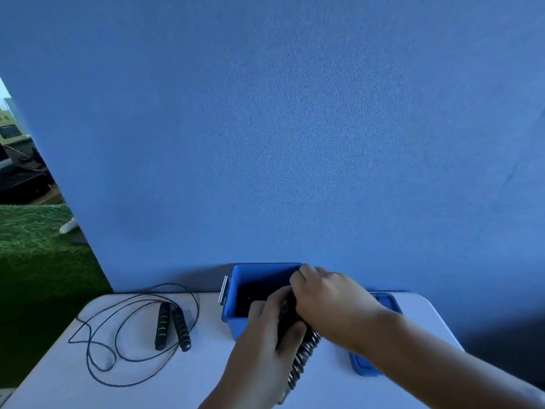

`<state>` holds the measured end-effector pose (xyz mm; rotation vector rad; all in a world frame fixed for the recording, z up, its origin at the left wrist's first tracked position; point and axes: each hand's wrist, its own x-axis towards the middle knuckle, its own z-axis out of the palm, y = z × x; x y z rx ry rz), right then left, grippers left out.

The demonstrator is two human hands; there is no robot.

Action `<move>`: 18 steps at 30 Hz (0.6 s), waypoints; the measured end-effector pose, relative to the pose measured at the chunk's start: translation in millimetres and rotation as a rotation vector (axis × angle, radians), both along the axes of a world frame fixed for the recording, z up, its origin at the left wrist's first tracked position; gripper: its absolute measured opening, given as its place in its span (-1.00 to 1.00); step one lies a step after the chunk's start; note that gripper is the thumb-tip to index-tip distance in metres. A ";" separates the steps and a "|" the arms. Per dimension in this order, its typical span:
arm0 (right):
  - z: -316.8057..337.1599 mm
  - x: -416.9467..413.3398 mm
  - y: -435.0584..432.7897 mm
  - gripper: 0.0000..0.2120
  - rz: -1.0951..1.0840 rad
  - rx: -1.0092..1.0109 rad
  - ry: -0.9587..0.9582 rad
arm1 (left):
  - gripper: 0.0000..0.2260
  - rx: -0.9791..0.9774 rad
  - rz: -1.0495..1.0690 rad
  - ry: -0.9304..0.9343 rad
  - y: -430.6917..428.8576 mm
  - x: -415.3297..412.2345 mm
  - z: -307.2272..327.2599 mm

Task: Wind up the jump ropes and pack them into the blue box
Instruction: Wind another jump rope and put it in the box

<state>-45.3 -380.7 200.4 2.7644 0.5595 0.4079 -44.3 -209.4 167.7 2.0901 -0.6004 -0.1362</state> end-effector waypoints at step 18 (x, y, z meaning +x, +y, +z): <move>-0.8 -33.3 11.3 -0.87 -0.131 1.051 -0.188 | -0.79 -0.513 0.189 0.092 -7.9 2.0 -9.3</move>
